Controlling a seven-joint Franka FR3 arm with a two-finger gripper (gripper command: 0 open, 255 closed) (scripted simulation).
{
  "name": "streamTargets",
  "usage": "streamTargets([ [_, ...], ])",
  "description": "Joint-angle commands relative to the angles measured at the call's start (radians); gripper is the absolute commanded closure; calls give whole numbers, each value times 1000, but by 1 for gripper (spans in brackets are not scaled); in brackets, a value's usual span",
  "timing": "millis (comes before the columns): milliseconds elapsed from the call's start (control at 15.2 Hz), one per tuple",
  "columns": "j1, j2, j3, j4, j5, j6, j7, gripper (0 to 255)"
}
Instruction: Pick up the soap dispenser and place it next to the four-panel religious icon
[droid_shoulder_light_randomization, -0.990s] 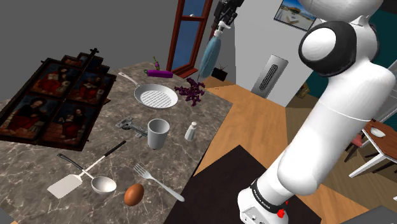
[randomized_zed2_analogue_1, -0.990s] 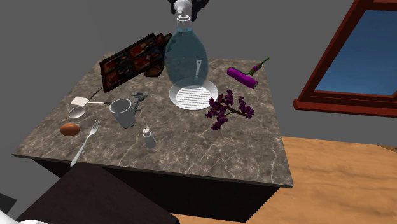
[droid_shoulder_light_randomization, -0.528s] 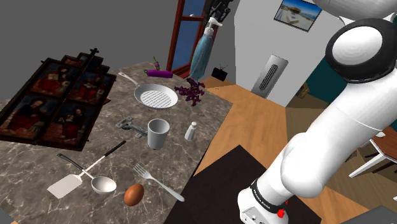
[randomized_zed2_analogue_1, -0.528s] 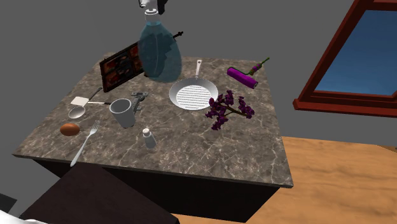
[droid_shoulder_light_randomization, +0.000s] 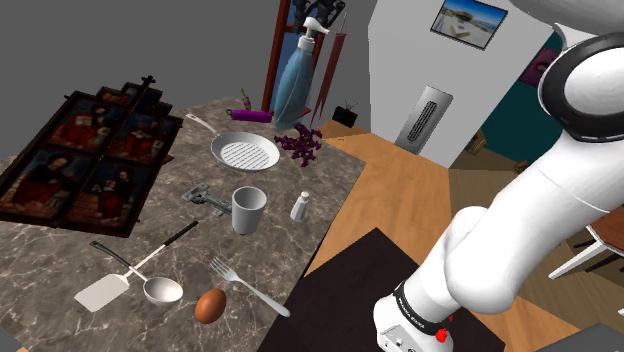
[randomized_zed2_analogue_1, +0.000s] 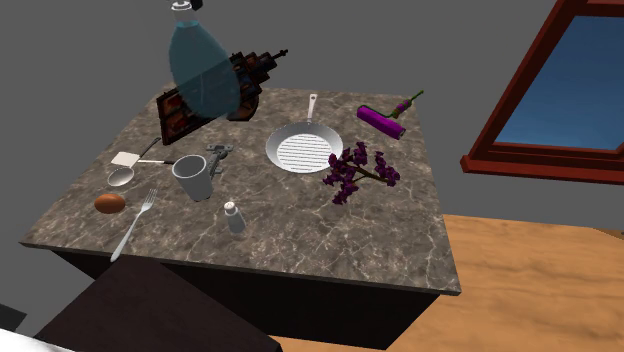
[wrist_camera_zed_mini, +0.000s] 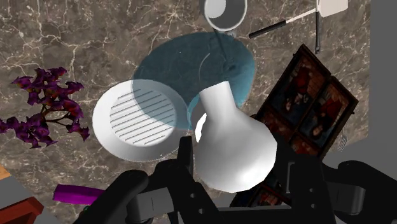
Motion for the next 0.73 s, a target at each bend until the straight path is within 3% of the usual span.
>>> streamTargets([
  [0,22,-14,27,-20,-9,15,49,255],
  [660,132,14,167,33,-46,24,296,255],
])
